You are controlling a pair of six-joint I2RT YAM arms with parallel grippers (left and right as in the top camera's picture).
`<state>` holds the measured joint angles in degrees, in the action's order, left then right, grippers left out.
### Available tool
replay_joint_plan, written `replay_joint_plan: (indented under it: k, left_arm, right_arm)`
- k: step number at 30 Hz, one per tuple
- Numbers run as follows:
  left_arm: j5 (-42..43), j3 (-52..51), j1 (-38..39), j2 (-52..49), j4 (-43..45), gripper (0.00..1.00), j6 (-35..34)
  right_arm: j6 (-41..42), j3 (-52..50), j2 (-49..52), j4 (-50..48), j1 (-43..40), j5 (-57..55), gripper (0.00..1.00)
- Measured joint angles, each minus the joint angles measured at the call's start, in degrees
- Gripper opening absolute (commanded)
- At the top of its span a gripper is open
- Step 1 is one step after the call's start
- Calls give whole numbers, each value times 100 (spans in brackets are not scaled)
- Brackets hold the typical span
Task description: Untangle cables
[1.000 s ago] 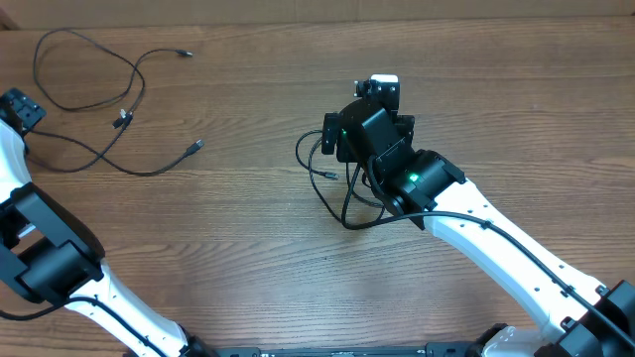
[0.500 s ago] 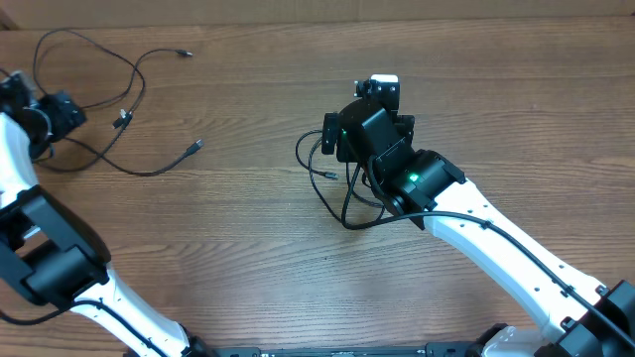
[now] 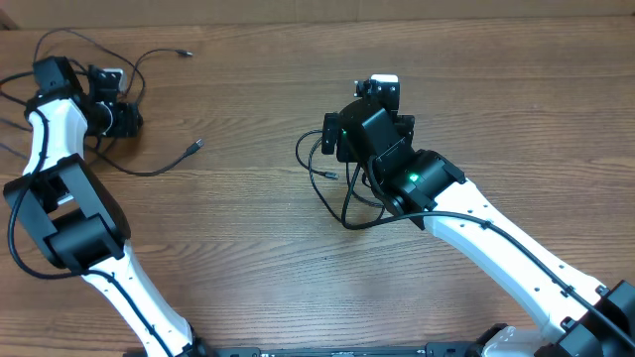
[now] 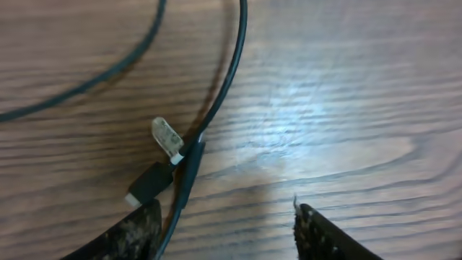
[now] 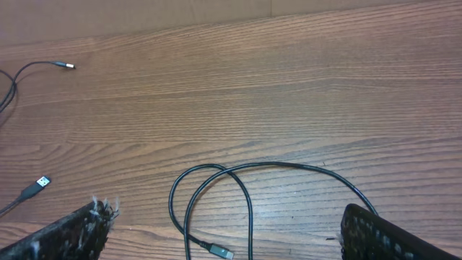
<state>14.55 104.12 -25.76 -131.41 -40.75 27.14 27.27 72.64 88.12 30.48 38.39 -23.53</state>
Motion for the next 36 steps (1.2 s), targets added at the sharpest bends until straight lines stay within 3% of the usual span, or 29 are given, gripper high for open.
replay_joint_plan:
  k: [4, 5, 7, 8, 14, 24, 30, 36]
  left_arm:
    - [-323, 0, -66, -247, 28, 47, 361]
    - [-356, 0, -107, -247, 28, 40, 466]
    - [-352, 0, -170, -247, 15, 9, 544]
    - [-363, 0, -184, -247, 2, 4, 555]
    - [-363, 11, -247, -240, -190, 4, 535]
    - [-402, 4, -236, 251, -684, 4, -243]
    - [417, 7, -236, 1172, -905, 4, -350]
    - [1016, 4, -197, 1244, -1443, 4, -498]
  right_arm:
    - [-2, 0, 0, 0, 0, -2, 100]
    - [-4, 0, 0, 2, 0, -2, 100]
    - [-4, 0, 0, 4, 0, 0, 100]
    - [-4, 0, 0, 2, 0, 0, 100]
    - [-2, 0, 0, 2, 0, -2, 100]
    - [-2, 0, 0, 2, 0, -4, 100]
    - [-4, 0, 0, 0, 0, -2, 100]
    - [-2, 0, 0, 2, 0, 0, 100]
